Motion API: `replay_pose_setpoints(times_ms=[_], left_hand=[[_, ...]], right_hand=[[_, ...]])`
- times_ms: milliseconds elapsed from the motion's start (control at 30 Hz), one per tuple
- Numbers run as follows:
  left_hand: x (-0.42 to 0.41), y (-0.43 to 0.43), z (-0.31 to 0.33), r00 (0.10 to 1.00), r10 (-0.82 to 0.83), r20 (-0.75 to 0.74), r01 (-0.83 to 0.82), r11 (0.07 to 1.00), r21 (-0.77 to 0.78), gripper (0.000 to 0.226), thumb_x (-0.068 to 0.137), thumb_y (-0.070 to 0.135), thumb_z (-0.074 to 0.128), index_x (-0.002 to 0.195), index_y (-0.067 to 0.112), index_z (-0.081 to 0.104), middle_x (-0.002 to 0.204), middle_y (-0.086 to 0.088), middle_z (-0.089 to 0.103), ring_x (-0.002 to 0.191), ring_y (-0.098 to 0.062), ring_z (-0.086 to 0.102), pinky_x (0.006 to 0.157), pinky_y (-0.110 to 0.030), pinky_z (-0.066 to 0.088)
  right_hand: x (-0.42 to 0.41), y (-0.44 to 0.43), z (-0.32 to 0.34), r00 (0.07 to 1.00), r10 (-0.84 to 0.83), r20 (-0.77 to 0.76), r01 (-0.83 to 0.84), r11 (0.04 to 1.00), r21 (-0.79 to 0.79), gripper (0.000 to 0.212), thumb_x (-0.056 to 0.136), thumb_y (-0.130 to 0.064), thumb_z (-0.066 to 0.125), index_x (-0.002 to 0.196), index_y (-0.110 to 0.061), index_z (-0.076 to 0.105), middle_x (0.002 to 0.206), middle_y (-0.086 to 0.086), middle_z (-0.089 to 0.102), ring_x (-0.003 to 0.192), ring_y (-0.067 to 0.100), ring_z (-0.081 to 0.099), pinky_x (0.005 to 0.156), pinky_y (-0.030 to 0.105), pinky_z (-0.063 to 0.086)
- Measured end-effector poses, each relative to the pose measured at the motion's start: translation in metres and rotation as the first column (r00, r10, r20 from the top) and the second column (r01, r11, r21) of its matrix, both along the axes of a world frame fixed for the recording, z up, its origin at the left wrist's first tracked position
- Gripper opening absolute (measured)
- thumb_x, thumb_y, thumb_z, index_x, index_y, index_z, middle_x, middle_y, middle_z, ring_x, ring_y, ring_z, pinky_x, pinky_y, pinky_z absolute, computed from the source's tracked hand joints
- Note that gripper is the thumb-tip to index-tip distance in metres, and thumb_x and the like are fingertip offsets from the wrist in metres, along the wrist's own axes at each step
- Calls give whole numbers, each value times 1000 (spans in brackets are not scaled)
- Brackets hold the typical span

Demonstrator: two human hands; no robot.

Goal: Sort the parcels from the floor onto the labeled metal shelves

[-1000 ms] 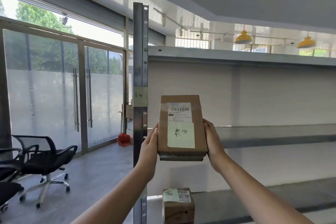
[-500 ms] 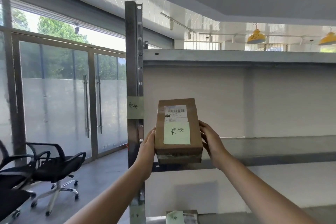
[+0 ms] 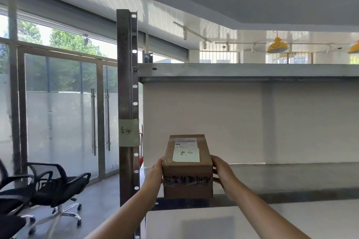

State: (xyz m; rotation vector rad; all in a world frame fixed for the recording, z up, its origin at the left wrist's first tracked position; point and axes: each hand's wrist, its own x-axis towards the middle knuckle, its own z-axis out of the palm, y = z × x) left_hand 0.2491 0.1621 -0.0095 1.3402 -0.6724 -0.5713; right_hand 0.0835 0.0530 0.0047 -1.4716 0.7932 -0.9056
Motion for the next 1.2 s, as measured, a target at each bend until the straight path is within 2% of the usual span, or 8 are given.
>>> replay_pose_setpoints(times_ms=[233,300,533,733,867,967,1033,1200], left_hand=[[-11,-8,-16,1000,0,14,0,1000,22,34,108,36,31,91,26,59,96,-5,64,91,-20,59,80,-37,52],[-14,-9,-18,999,18,38,-19,1000,22,34,109,36,29,92,27,57,97,-5,63,90,-19,58,71,-32,47],[-15,-15,-33,994,76,76,-83,991,105,53,105,56,19,119,23,59,105,-5,64,96,-18,59,77,-34,48],[-17,-11,-36,977,167,136,-184,975,122,54,107,50,21,116,19,65,107,-7,66,91,-14,58,66,-25,43],[-19,-2,-36,979,199,50,-203,975,90,46,108,43,27,115,23,67,116,-7,71,106,-22,65,78,-36,53],[-26,14,-36,981,195,9,-195,978,77,48,108,44,32,138,18,59,137,-7,64,128,-27,59,107,-52,47],[-32,25,-34,975,216,45,-218,975,45,47,108,39,34,142,15,56,144,-8,58,135,-26,52,115,-50,39],[-66,61,-29,938,285,196,-286,958,-22,44,109,32,32,140,13,57,121,6,67,116,-13,57,99,-31,38]], right_hand=[[5,-10,-21,1000,-14,-3,14,986,166,40,101,-37,37,107,-15,70,99,9,74,90,23,67,72,31,54],[8,-11,-26,999,-12,41,3,974,225,39,100,-38,38,104,-18,72,94,8,76,92,27,69,81,38,58],[12,-21,-34,995,52,87,-74,957,279,45,100,-46,33,92,-28,73,92,8,77,95,29,69,94,48,54],[7,-31,-40,993,98,61,-109,971,213,48,101,-48,30,98,-27,74,101,6,76,102,24,66,98,46,51],[-6,-22,-38,1000,26,-3,-25,986,163,47,102,-46,25,118,-20,62,111,6,65,103,21,58,104,42,42],[-26,-13,-34,1000,-30,-5,30,998,60,50,105,-44,25,150,-24,34,156,1,36,141,23,34,119,40,24],[-41,-8,-29,999,-49,-2,49,998,-34,52,106,-42,25,154,-21,27,161,-2,27,147,18,26,118,34,18],[-73,18,-20,994,-112,-12,108,978,-178,52,107,-40,25,153,-18,28,160,-1,28,146,16,27,115,29,20]])
